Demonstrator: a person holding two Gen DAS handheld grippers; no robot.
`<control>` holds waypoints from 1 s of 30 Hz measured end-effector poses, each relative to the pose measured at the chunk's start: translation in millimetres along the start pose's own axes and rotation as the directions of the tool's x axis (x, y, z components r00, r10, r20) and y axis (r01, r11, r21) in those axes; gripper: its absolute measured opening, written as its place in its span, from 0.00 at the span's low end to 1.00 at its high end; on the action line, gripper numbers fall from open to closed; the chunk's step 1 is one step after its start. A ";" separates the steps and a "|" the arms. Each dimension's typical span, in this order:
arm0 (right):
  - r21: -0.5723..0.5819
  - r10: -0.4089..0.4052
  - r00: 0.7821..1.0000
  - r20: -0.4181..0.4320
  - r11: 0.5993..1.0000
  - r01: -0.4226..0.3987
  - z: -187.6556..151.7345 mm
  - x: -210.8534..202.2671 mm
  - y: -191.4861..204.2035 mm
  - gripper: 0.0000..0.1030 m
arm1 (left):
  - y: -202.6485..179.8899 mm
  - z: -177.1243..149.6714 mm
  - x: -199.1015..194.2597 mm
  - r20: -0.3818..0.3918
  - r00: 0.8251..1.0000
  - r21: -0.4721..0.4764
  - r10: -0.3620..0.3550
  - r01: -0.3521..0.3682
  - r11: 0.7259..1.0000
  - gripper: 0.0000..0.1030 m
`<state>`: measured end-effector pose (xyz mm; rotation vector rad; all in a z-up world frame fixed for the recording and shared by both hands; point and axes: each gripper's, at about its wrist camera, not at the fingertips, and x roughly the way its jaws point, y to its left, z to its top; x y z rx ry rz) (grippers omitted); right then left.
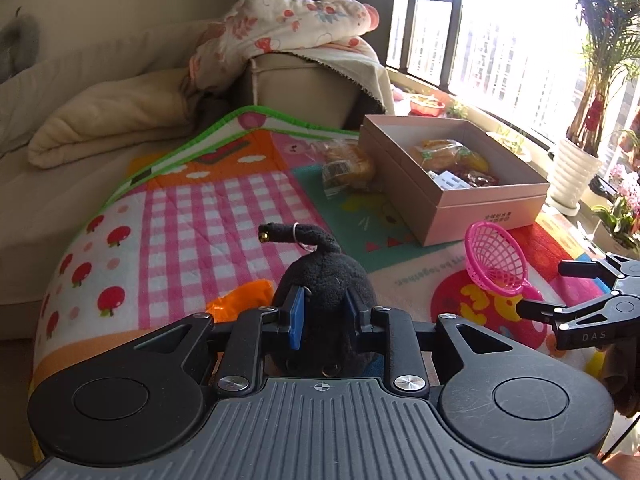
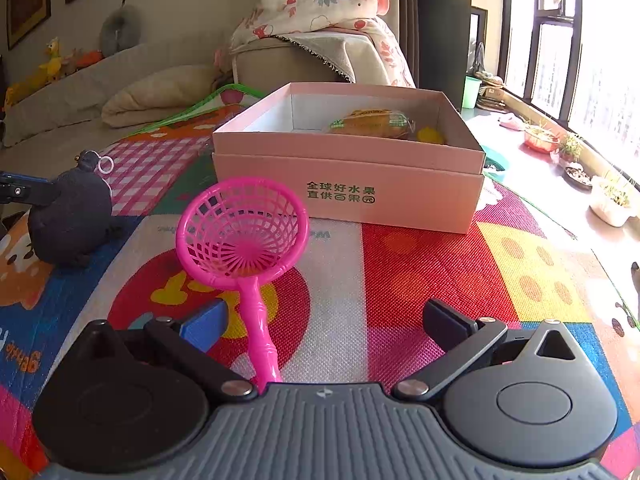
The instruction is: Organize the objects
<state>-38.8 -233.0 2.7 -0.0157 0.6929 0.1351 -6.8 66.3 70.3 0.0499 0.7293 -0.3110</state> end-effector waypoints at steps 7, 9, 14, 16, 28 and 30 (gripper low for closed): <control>0.000 0.000 1.000 0.003 1.000 0.000 -0.1 0.4 0.0 1.00 | 38.8 17.1 -22.4 0.094 0.996 -0.143 -0.007 0.021 0.990 0.24; -0.002 0.002 1.000 -0.001 1.000 -0.002 0.3 1.5 -0.2 1.00 | 56.4 20.6 -22.9 0.108 0.994 -0.168 0.016 0.003 0.986 0.25; -0.004 -0.001 1.000 -0.001 1.000 0.001 0.1 1.5 1.2 1.00 | 79.0 2.9 1.2 0.018 1.000 -0.205 -0.001 0.004 0.979 0.25; -0.005 -0.003 1.000 -0.005 1.000 0.002 0.4 2.2 1.5 1.00 | 83.4 -5.9 9.9 0.003 1.000 -0.257 -0.022 0.023 0.966 0.25; -0.017 -0.011 1.000 -0.015 1.000 0.010 0.4 4.9 4.2 1.00 | 95.5 -15.9 44.1 -0.031 0.999 -0.401 0.014 -0.026 0.916 0.32; -0.019 -0.010 1.000 -0.017 1.000 0.010 0.2 5.0 4.3 1.00 | 90.1 -12.6 49.6 -0.024 1.000 -0.370 0.019 -0.027 0.929 0.32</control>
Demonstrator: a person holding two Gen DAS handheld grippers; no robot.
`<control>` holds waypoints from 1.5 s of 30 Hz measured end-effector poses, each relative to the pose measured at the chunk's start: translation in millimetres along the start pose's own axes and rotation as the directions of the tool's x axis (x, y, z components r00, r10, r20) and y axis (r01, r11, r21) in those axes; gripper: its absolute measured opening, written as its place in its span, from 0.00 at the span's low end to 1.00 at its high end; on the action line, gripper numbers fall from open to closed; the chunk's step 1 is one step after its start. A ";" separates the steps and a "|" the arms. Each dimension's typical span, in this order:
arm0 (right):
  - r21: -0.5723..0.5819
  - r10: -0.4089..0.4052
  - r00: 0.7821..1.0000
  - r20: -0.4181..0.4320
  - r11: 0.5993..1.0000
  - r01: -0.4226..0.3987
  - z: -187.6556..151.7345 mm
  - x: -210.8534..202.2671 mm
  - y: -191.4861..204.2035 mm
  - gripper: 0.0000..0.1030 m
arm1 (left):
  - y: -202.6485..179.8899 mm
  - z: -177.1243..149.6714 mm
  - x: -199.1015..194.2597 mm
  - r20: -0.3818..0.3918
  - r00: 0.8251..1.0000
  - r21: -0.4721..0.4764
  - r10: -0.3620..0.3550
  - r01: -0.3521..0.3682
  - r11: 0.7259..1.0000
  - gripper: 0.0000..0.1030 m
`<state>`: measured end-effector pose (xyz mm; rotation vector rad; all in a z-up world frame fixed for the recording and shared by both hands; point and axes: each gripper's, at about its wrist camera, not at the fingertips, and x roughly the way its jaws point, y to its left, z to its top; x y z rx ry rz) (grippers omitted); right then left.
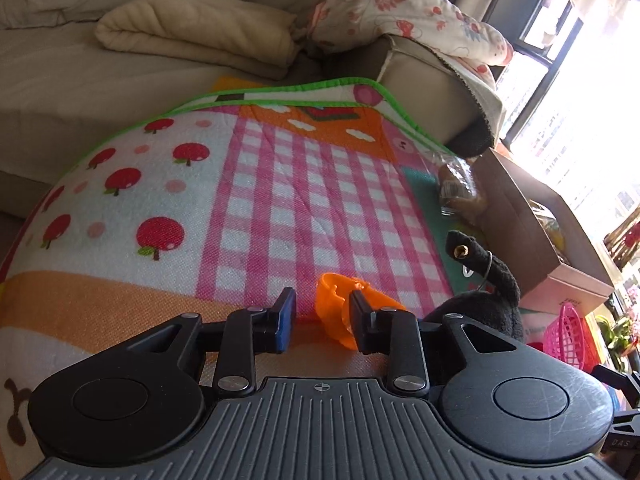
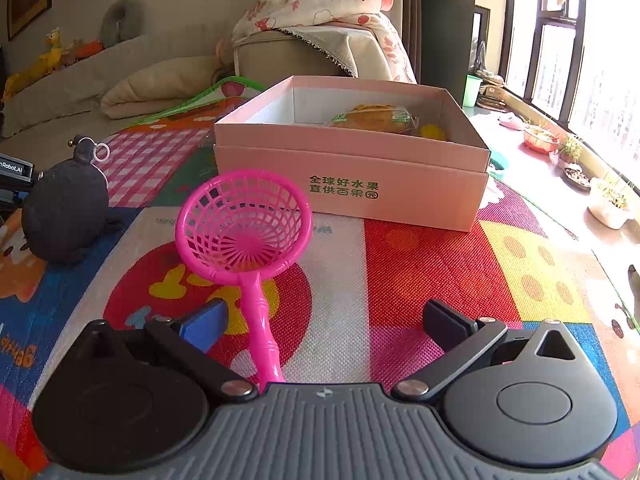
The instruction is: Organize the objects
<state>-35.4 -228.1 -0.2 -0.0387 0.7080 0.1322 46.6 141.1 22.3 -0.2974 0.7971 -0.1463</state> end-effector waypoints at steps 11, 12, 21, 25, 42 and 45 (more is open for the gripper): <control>-0.042 0.035 0.999 0.038 0.999 -0.034 2.4 -7.3 3.0 1.00 | -7.6 -11.0 -5.7 0.094 0.996 0.084 0.009 -0.017 0.996 0.16; -0.061 0.033 0.999 0.039 0.998 -0.031 5.2 -7.0 5.8 1.00 | -7.0 -13.8 -12.9 0.111 0.994 0.096 0.008 -0.019 0.995 0.16; -0.119 0.107 0.994 -0.034 0.987 -0.110 37.8 25.2 26.0 0.89 | -18.5 -29.6 -84.6 0.159 0.979 0.207 -0.130 0.096 0.974 0.16; -0.098 0.095 0.995 -0.028 0.990 -0.098 43.6 23.9 30.6 0.74 | -42.9 -35.8 -106.0 0.147 0.971 0.315 -0.188 0.135 0.940 0.16; -0.015 -0.009 0.976 0.217 1.000 0.013 18.0 -100.1 -32.4 0.74 | -227.4 39.5 -39.8 0.236 0.869 0.460 -0.435 0.295 0.837 0.16; 0.013 -0.020 0.979 0.203 1.000 0.018 15.0 -96.4 -41.1 0.74 | -250.2 57.2 -6.9 0.246 0.857 0.430 -0.452 0.321 0.844 0.18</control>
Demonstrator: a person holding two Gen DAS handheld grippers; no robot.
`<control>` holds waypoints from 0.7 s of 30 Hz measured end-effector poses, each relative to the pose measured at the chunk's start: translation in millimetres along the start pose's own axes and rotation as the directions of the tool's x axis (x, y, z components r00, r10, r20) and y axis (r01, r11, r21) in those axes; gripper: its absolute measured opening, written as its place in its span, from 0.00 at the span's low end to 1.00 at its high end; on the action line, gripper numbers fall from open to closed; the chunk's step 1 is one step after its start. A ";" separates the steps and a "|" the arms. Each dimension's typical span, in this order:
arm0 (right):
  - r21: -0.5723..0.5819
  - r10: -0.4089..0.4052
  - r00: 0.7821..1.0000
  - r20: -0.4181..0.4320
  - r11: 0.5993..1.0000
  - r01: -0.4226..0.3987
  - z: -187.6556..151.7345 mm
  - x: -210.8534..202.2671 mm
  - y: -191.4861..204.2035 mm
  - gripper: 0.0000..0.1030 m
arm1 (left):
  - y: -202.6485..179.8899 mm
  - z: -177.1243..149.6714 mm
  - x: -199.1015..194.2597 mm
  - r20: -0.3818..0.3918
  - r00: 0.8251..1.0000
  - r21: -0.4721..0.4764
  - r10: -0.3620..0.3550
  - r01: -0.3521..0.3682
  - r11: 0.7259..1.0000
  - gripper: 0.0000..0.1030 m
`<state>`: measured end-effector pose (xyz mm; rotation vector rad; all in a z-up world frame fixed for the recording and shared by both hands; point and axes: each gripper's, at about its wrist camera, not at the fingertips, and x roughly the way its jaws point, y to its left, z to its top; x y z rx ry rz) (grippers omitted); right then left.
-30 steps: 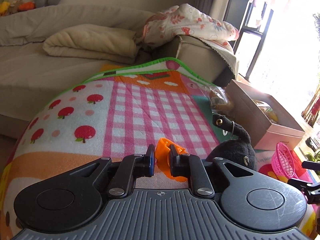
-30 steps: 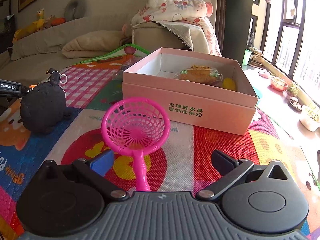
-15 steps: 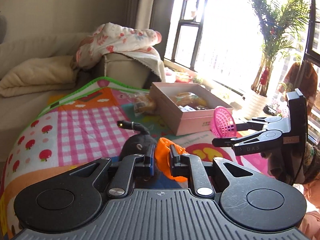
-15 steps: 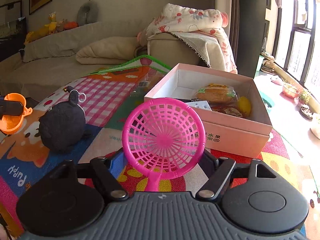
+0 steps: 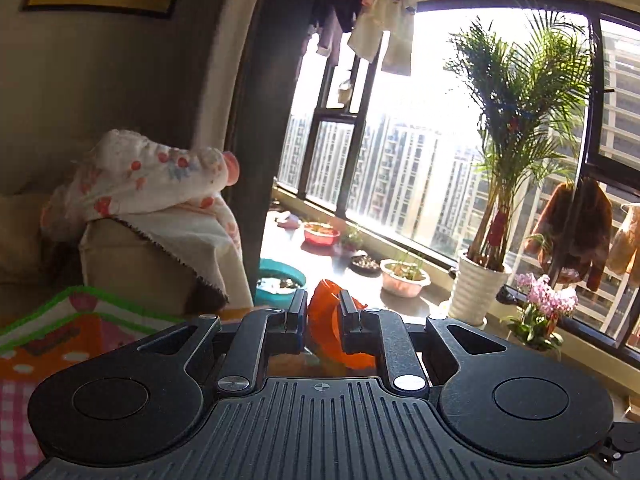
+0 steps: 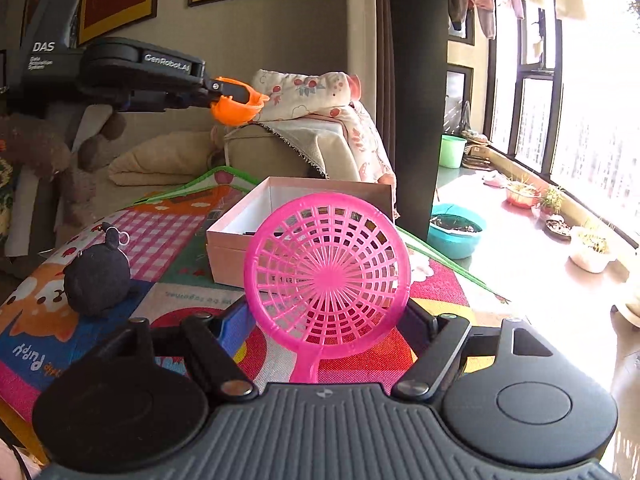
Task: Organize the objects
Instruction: 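Carry the orange toy with the left gripper while the right lowers the pink net into the box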
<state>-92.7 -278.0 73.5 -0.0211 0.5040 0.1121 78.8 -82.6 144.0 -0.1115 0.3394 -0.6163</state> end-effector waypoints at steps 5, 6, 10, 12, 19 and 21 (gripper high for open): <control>0.022 -0.006 1.000 -0.020 1.000 0.007 -5.3 5.3 -8.1 0.74 | 0.8 -9.2 34.9 -0.017 0.999 -0.015 0.051 -0.051 0.999 0.19; 0.026 -0.008 1.000 -0.023 1.000 0.009 -6.0 6.4 -9.9 0.74 | 4.6 -12.1 33.4 -0.017 0.997 -0.037 0.077 -0.077 0.996 0.19; 0.044 -0.015 1.000 -0.027 0.999 0.017 -5.8 9.1 -17.2 0.74 | 21.5 -30.2 7.6 -0.041 0.996 -0.141 0.082 -0.087 0.986 0.19; 0.045 -0.018 1.000 -0.017 0.999 0.019 1.1 11.7 -18.7 0.74 | 22.9 -44.3 -10.1 -0.069 0.996 -0.146 0.050 -0.060 0.988 0.19; 0.082 0.055 0.998 0.036 0.995 -0.058 85.0 46.5 -18.0 0.74 | 22.3 -102.5 -53.0 -0.236 0.969 -0.125 -0.072 0.043 0.991 0.19; 0.117 0.090 0.996 0.011 0.989 -0.090 111.4 71.1 -16.0 0.74 | 24.6 -116.0 -61.3 -0.261 0.963 -0.127 -0.075 0.043 0.991 0.19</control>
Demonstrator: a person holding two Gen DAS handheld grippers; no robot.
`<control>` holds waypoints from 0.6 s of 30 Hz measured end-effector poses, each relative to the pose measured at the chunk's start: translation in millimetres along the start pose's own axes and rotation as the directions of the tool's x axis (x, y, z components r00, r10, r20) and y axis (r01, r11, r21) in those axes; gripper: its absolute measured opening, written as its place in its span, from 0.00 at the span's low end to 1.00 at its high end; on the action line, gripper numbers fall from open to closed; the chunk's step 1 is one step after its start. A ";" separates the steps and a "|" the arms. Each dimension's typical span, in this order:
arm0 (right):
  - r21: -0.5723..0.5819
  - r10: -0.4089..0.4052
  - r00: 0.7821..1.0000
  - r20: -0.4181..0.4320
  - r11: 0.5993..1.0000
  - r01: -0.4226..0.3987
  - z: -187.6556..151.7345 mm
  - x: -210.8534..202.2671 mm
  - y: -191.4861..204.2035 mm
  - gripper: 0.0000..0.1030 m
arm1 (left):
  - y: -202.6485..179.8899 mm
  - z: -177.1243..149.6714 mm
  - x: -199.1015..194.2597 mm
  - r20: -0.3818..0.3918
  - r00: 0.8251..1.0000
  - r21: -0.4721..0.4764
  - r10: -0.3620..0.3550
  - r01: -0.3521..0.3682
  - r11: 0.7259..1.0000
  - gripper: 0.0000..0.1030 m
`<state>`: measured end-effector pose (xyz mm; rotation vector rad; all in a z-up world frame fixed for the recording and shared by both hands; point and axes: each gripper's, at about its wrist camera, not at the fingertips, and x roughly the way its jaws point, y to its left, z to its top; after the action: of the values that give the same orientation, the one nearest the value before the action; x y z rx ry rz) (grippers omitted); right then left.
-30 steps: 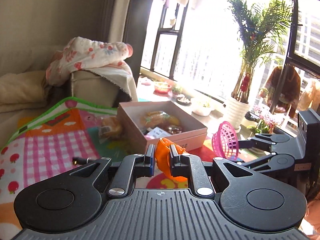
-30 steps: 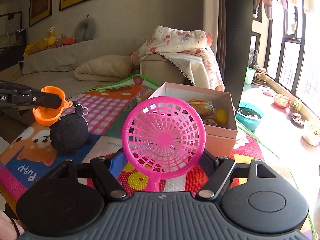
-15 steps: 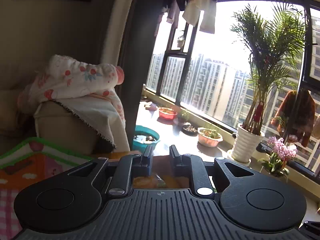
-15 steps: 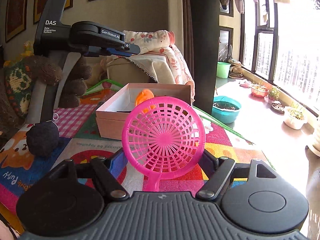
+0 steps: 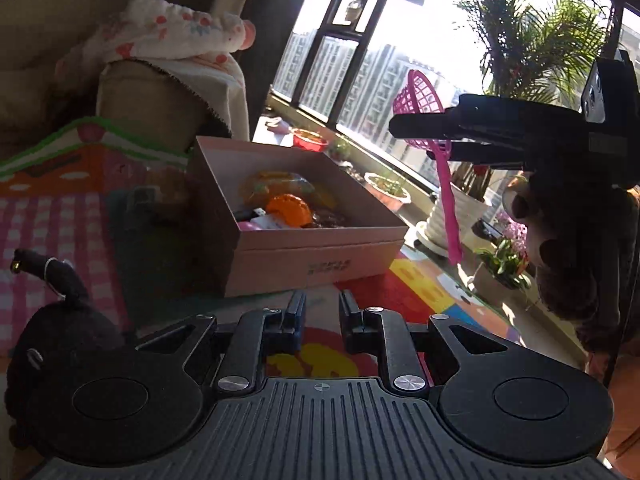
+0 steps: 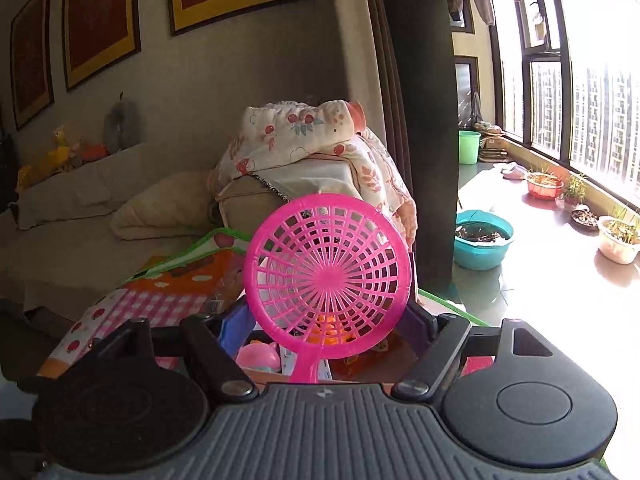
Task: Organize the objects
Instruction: 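Carry the orange toy with the left gripper while the right lowers the pink net into the box, then grasp the bagged bread roll on the mat with the left gripper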
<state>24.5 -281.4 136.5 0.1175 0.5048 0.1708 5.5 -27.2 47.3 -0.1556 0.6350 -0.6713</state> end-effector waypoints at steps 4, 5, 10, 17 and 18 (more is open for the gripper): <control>0.035 -0.021 0.999 -0.047 0.999 0.023 41.7 64.9 14.3 0.74 | 8.0 -19.0 -11.9 -0.015 1.000 0.001 0.004 -0.004 1.000 0.19; 0.031 -0.033 0.998 -0.059 0.999 0.035 46.6 78.5 18.0 0.74 | 10.6 -21.7 -16.4 -0.013 1.000 -0.009 -0.003 0.003 1.000 0.19; 0.001 -0.023 0.979 -0.204 1.000 0.024 45.4 144.3 33.4 0.87 | 20.0 -23.8 -43.9 0.048 0.997 -0.015 0.059 -0.058 0.998 0.19; 0.036 -0.027 0.981 -0.190 0.999 0.035 12.8 117.1 15.9 0.95 | 21.7 -20.5 -47.1 0.070 0.994 -0.002 0.079 -0.080 0.997 0.19; 0.032 -0.032 0.982 -0.185 0.999 0.039 8.0 107.6 13.2 0.95 | 20.8 -18.7 -45.6 0.072 0.995 -0.006 0.076 -0.075 0.997 0.19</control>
<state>119.4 -248.4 94.8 0.1282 0.6943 0.1380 -22.1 18.7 48.0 -0.1574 0.5700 -0.5892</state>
